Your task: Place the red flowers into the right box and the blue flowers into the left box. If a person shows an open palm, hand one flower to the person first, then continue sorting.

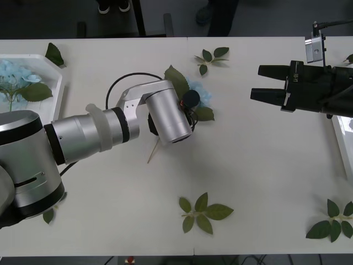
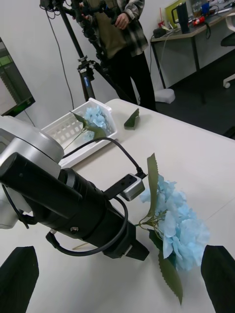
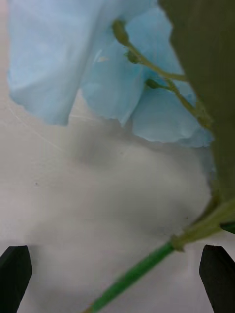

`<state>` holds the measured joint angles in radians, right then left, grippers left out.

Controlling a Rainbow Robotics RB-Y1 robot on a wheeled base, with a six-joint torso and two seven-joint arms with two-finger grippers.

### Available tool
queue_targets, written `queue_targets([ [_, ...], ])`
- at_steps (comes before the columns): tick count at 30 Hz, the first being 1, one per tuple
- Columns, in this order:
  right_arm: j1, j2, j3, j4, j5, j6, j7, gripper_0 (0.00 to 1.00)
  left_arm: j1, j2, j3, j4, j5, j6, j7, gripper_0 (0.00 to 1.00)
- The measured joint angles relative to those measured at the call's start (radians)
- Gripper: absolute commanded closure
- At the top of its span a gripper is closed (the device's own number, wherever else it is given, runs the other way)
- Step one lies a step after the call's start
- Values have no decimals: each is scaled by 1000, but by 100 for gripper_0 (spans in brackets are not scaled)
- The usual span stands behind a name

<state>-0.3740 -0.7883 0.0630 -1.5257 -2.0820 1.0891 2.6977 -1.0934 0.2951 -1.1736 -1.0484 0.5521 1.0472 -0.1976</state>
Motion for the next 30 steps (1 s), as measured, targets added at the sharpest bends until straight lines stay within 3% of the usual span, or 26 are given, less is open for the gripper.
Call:
queue_targets([
  [4, 0, 0, 0, 0, 0, 0, 0, 3, 6, 0, -1, 6, -25, -3, 0, 0],
  [5, 0, 0, 0, 0, 0, 0, 0, 3, 8, 0, -1, 6, -30, -3, 0, 5],
  [6, 0, 0, 0, 0, 0, 0, 0, 3, 10, 0, -1, 6, -35, -3, -1, 38],
  [8, 0, 0, 0, 0, 0, -1, 0, 3, 15, 0, -1, 6, -47, -3, -4, 89],
  [10, 0, 0, 0, 0, 0, -1, 0, 3, 16, 0, -1, 6, -56, -3, -9, 100],
  [26, 0, 0, 0, 0, 0, -1, 0, 3, 16, 1, -1, 5, -56, -22, -20, 100],
  [30, 0, 0, 0, 0, 0, -1, 0, 4, 16, 44, 0, -50, -24, -21, -41, 100],
])
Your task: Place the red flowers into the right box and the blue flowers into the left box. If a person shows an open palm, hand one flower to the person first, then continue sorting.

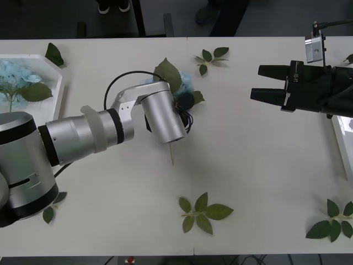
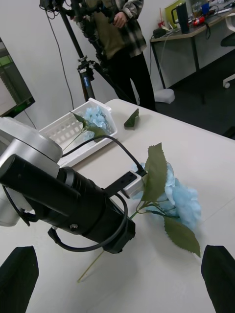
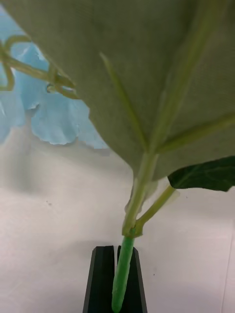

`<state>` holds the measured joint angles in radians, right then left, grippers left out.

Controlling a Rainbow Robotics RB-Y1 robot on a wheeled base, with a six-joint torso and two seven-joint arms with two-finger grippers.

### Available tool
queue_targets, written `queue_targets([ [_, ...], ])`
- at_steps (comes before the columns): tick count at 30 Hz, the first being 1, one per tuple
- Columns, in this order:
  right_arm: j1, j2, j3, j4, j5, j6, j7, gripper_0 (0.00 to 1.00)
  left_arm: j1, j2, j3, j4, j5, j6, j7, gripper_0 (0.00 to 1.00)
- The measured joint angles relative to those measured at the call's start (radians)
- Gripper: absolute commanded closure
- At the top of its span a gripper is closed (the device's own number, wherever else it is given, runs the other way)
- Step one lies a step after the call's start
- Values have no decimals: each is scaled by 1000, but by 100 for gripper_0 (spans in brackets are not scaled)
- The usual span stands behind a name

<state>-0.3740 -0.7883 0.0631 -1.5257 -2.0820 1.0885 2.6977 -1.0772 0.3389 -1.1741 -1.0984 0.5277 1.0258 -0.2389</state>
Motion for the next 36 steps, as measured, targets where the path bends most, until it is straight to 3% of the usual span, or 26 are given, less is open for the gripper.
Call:
queue_targets([
  [9, 0, 0, 0, 0, 0, 0, 0, 3, 0, 319, 13, -325, 187, 110, -193, 100],
  [18, 0, 0, 0, 0, 0, 1, 0, 4, 0, 546, 112, -454, 404, 156, -390, 100],
  [29, 0, 0, 0, 0, 0, 1, 0, 3, 0, 639, 265, -476, 495, 310, -561, 100],
  [36, 0, 0, 0, 0, 0, 1, 0, 3, 36, 652, 373, -461, 571, 328, -616, 100],
])
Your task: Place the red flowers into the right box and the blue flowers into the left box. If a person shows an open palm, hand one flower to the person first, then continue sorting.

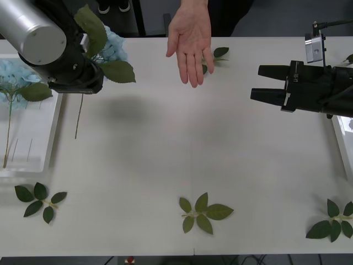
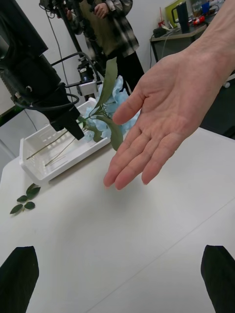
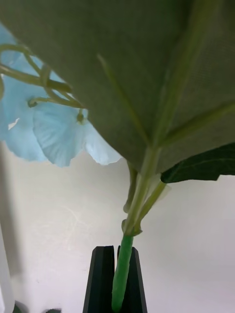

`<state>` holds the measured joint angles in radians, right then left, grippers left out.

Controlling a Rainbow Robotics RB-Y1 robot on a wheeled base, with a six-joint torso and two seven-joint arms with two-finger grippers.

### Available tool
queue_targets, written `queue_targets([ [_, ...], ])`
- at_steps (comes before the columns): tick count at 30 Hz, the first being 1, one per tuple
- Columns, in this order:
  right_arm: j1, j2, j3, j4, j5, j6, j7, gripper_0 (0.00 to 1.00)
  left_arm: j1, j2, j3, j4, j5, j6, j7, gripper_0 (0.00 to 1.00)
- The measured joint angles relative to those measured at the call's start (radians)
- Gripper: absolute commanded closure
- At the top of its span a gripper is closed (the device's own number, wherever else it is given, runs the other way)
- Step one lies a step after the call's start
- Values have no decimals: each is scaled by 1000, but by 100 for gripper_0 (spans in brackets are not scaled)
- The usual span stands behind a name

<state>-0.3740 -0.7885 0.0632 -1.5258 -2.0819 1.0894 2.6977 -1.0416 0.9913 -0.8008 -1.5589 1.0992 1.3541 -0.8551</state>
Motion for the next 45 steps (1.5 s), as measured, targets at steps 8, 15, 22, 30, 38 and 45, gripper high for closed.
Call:
queue_targets([
  [8, 0, 0, 0, 0, 0, 0, 0, 3, 120, 0, 180, -4, 14, 23, -95, 100],
  [15, 0, 0, 0, 0, 0, 0, 0, 3, 122, -5, 152, -87, 20, -208, -133, 100],
  [22, 0, 0, 0, 0, 0, 0, 0, 3, 219, -128, 280, -114, 21, -443, -335, 100],
  [30, 0, 0, 0, 0, 0, 0, 0, 3, 279, -232, 327, -114, 47, -729, -441, 100],
  [38, 0, 0, 0, 0, 0, 0, 0, 3, 279, -327, 310, -114, 78, -958, -621, 100],
  [45, 0, 0, 0, 0, 0, 0, 0, 3, 279, -404, 310, -114, 101, -1093, -717, 100],
])
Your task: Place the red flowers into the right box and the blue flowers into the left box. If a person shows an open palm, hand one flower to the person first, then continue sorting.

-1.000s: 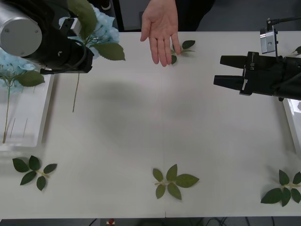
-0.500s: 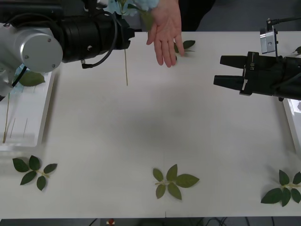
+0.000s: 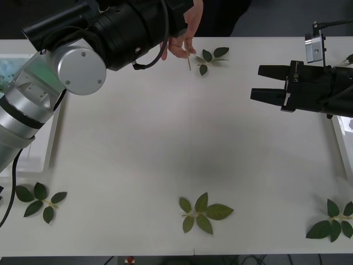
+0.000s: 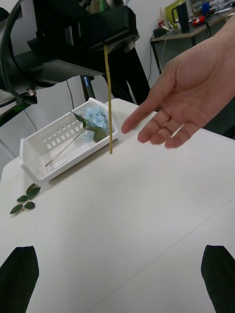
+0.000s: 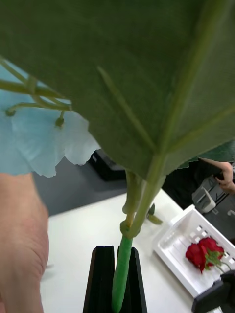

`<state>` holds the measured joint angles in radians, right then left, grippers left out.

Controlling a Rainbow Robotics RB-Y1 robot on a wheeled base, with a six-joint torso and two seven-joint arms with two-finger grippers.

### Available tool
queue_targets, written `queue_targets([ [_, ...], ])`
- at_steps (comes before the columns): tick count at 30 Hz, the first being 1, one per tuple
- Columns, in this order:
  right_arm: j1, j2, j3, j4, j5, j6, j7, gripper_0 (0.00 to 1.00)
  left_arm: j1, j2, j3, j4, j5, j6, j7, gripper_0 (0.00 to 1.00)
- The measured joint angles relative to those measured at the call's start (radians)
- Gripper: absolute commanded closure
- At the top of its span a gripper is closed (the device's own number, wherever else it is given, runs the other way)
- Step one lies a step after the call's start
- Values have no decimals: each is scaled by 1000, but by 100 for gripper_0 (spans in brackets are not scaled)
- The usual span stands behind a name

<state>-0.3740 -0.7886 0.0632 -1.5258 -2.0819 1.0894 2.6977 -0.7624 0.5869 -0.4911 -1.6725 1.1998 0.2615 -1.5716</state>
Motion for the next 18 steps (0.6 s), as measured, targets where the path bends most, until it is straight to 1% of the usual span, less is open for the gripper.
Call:
queue_targets([
  [6, 0, 0, 0, 0, 0, 0, 0, 3, 0, -35, 0, 0, -37, -60, -14, 100],
  [11, 0, 0, 0, 0, 0, 0, 0, 3, 0, -48, 0, 0, -79, -68, -98, 100],
  [18, 0, 0, 0, 0, 0, 0, 0, 3, 0, -48, 0, 0, -74, -87, -100, 100],
])
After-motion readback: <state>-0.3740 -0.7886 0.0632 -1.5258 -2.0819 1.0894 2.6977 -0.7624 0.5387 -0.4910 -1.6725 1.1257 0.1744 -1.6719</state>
